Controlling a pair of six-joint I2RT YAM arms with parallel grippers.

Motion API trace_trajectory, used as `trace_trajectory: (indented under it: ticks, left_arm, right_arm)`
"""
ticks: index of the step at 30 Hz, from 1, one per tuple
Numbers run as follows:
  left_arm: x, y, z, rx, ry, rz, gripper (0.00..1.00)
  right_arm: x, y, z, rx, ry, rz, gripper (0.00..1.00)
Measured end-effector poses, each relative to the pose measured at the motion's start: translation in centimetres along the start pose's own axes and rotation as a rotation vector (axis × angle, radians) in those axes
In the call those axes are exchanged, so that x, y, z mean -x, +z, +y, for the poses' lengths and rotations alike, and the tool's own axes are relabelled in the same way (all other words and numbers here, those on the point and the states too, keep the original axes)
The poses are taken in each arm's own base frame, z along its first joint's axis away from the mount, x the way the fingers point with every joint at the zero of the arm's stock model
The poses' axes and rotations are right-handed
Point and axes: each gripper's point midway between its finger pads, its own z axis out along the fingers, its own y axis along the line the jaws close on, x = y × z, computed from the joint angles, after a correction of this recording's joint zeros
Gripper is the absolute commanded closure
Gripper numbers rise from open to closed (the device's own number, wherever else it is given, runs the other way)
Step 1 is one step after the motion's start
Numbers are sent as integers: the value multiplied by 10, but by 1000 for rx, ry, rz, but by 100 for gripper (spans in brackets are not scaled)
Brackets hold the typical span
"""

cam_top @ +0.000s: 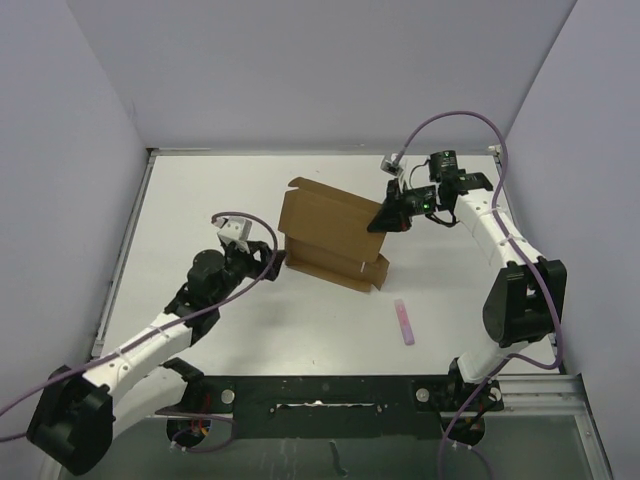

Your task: Fold the paper box

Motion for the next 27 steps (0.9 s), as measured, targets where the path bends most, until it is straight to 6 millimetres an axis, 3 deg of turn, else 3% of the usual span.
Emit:
trace_trajectory:
  ticks: [3, 9, 18, 22, 27]
  left_arm:
    - [13, -15, 3, -11, -91, -13, 26]
    - [18, -38, 4, -18, -270, 40, 27]
    - [20, -58, -28, -116, -530, 108, 31]
    - [24, -64, -62, -202, -581, 144, 31]
    - [28, -77, -143, -365, -508, 216, 31]
  right_arm:
    - [0, -1, 3, 7, 7, -1, 100]
    - [13, -15, 8, 3, -2, -44, 100]
    - [38, -40, 26, 27, 17, -161, 100]
    - [35, -46, 36, 37, 85, -238, 100]
    - [12, -50, 17, 30, 274, -319, 100]
